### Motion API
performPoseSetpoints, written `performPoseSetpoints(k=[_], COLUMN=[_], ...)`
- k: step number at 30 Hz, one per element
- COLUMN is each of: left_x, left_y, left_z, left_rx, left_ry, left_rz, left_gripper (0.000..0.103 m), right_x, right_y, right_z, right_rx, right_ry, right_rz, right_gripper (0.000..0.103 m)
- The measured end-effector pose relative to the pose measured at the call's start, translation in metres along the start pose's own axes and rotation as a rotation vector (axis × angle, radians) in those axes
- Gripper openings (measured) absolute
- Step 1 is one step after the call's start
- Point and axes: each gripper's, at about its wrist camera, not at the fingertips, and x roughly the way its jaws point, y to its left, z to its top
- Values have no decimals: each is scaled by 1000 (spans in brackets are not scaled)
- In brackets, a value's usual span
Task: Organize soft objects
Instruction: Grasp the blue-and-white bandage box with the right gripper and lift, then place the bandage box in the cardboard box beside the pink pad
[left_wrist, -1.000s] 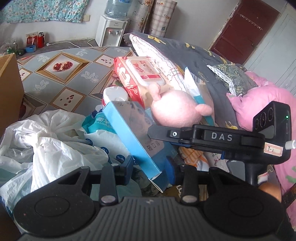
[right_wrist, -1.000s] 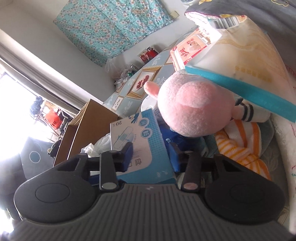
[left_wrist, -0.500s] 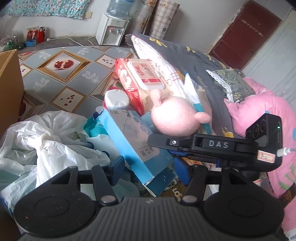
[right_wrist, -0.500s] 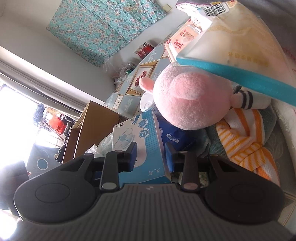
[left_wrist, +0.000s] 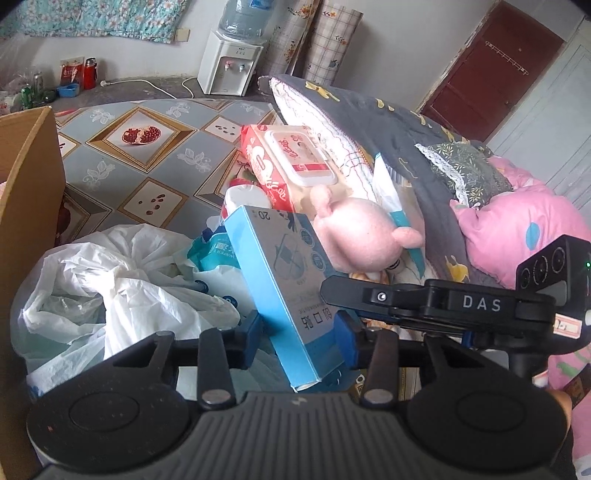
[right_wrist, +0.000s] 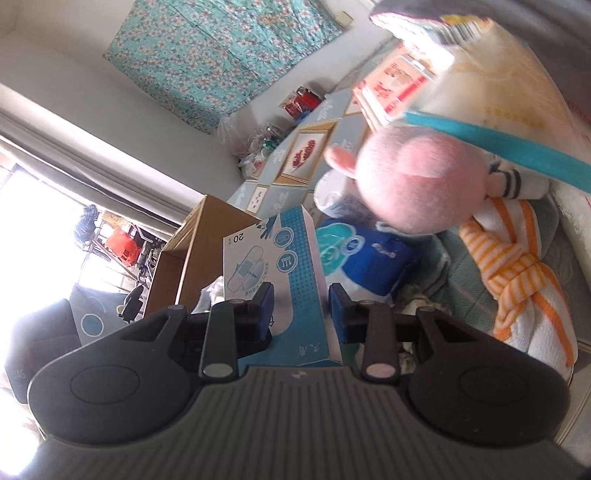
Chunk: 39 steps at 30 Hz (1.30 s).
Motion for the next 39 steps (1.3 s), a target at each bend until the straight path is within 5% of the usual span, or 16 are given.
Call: performPoseSetpoints(k=[9, 17, 28, 39], left_x=[-75, -145, -146, -81], left_y=[13, 89, 235, 304], left_z=[0, 13, 53, 83], left_rx=[32, -27, -170, -143], left_ry=[-132, -215, -105, 53], left_rz=[51, 228, 352, 440], left_gripper=[44, 44, 44, 46], right_x=[-8, 76, 244, 340], right_y=[79, 186, 269, 265], right_z=[1, 6, 12, 18], right_rx=[-108, -243, -236, -233], right_ry=[-6, 119, 336, 405], right_rz=[72, 164, 110, -40], right_gripper=[32, 33, 34, 36])
